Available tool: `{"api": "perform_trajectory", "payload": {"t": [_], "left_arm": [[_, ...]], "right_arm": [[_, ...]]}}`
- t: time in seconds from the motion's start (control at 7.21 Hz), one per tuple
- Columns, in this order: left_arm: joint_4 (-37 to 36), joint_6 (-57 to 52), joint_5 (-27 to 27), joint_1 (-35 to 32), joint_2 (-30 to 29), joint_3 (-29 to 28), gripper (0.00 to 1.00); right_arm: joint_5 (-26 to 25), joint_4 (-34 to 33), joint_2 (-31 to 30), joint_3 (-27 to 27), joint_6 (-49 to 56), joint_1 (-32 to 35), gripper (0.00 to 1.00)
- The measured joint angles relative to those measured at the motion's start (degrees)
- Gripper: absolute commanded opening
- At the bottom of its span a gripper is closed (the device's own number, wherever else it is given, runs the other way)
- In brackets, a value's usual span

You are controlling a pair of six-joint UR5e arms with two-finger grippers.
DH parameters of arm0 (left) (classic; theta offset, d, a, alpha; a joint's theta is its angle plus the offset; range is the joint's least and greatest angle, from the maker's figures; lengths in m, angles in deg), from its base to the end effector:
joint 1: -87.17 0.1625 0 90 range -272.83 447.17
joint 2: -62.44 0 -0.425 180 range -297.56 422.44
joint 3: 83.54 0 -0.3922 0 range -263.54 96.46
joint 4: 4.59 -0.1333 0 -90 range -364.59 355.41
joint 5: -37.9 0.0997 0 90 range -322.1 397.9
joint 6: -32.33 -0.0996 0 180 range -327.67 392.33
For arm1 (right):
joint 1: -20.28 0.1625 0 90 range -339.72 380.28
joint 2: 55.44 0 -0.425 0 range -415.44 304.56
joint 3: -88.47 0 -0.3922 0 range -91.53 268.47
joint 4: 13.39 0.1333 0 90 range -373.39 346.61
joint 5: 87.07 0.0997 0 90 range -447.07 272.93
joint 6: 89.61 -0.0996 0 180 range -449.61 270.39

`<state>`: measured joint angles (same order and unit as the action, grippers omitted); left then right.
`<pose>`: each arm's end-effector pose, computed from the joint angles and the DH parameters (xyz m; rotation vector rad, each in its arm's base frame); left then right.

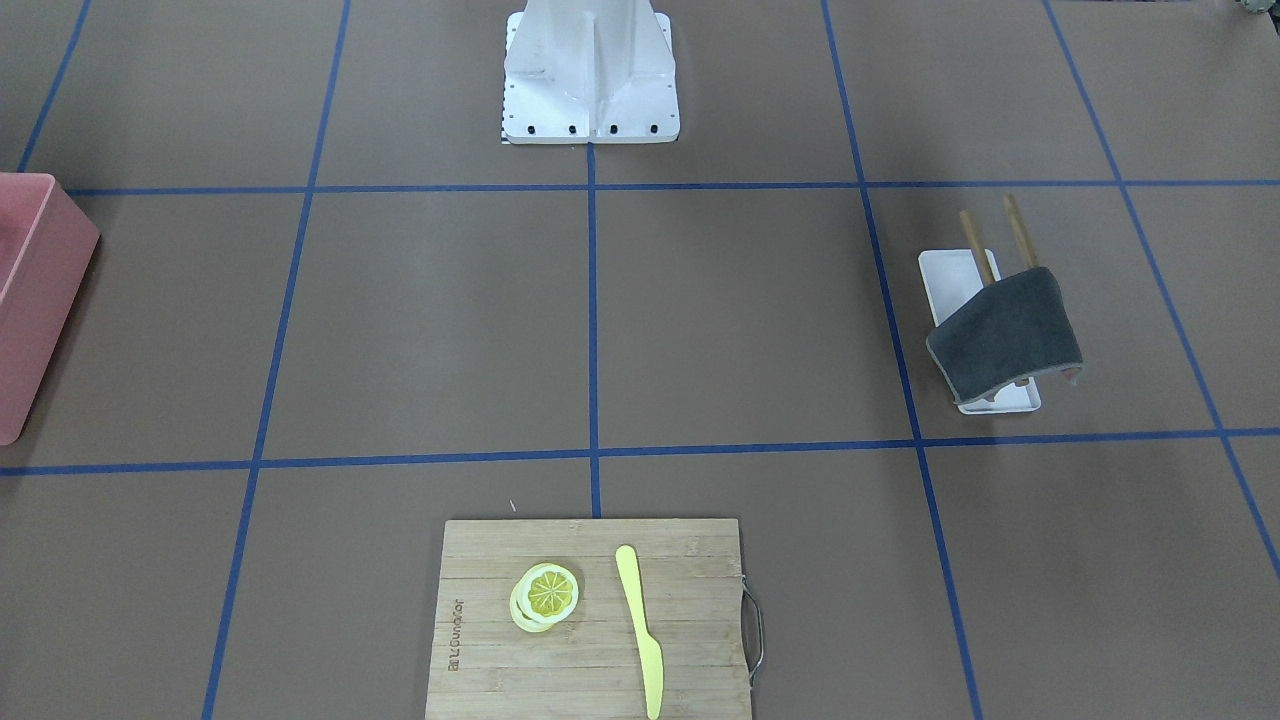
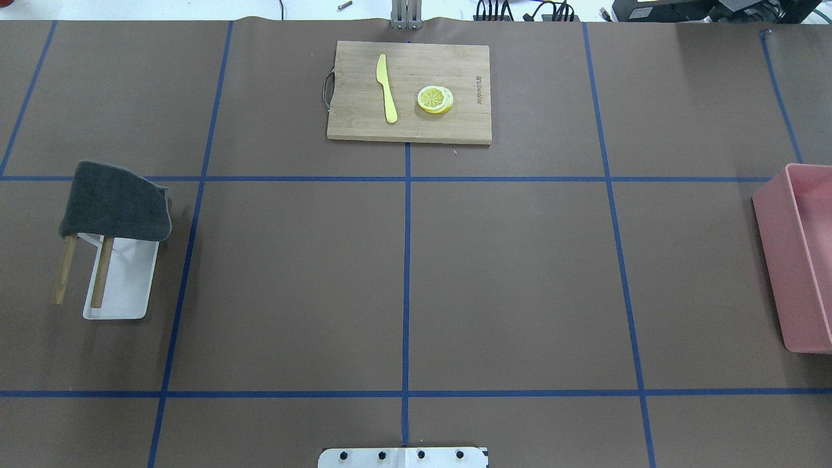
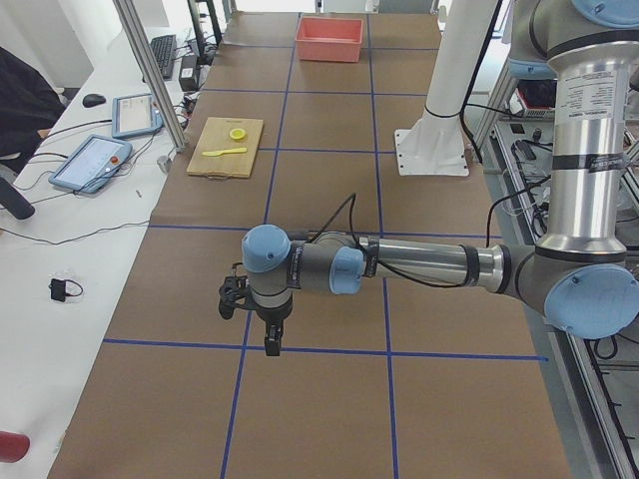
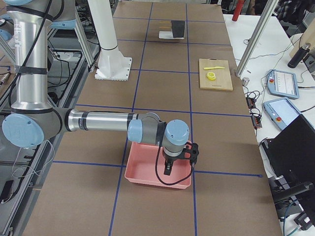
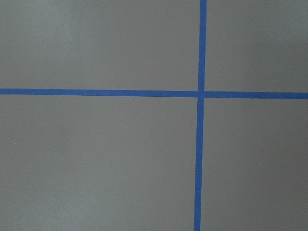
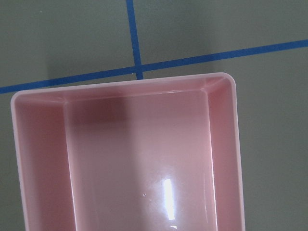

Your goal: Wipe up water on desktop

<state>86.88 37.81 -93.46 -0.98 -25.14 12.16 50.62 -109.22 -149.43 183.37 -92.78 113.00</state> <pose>-0.0520 -0.4811 0.6309 0.0330 0.7250 -0.0306 0.0812 -0.4528 0.6556 -0.0842 -0.8321 0.1325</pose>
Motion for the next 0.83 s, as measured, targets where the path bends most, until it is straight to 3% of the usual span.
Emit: {"api": "perform_trajectory", "payload": {"t": [0.83], "left_arm": [[0.3, -0.2, -0.4, 0.0, 0.0, -0.2, 0.98]], "right_arm": [[0.5, -0.2, -0.1, 0.6, 0.0, 1.0, 1.00]]}}
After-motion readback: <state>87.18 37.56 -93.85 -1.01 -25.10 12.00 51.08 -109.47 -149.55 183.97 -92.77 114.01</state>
